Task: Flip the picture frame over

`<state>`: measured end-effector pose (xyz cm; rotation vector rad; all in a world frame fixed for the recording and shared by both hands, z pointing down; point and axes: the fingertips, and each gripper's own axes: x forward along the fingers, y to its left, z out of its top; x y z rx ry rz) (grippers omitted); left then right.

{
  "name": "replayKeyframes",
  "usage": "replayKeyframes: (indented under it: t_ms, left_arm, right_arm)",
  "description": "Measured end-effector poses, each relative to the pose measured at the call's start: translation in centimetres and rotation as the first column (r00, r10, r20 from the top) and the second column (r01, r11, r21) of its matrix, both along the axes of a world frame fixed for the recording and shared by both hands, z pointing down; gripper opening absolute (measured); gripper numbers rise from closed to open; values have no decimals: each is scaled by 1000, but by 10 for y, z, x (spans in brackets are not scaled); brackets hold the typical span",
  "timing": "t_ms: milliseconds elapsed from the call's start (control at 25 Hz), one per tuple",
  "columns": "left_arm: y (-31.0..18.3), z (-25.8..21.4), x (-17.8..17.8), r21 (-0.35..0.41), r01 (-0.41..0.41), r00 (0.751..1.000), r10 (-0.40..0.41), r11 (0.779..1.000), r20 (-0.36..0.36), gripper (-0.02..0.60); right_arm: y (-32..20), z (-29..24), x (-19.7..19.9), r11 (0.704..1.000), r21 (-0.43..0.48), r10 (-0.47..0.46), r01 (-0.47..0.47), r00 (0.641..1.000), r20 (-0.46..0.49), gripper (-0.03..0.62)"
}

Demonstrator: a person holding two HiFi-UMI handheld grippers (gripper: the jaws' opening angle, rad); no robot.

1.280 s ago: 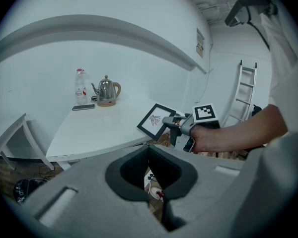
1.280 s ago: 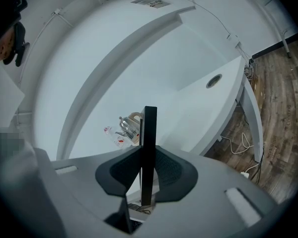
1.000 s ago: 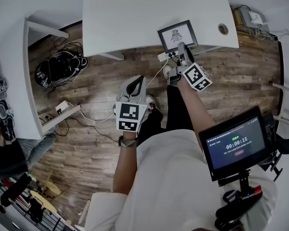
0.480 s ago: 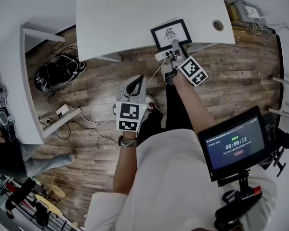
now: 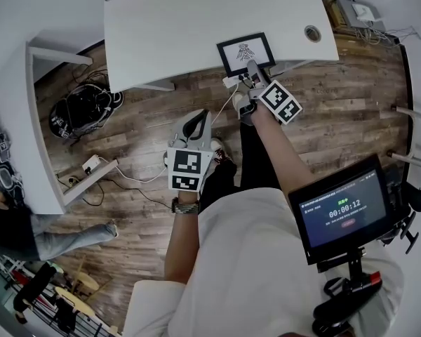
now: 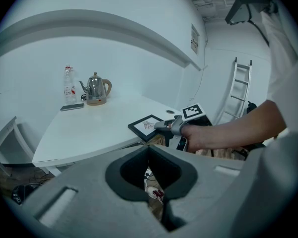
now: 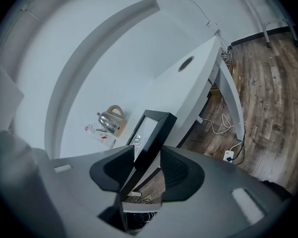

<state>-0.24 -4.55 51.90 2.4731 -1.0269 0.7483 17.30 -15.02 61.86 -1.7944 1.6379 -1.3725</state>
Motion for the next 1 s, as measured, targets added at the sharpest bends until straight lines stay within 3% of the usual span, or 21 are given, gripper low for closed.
replayKeyframes:
  t_ms: [320, 520, 1000]
  left_arm:
    - [3, 1, 6, -3, -14, 1000, 14, 1000, 1, 3]
    - [3, 3, 8, -2, -19, 1000, 19, 1000, 1, 3]
    - [-15, 5, 8, 22, -32, 999, 32, 999, 6, 3]
  right_arm:
    - [-3, 6, -9, 998, -8, -55, 56, 998, 31, 184]
    - [-2, 4, -14, 995, 14, -104, 104, 993, 50, 265]
    - [9, 19, -6, 989, -76, -127, 127, 992, 2, 249]
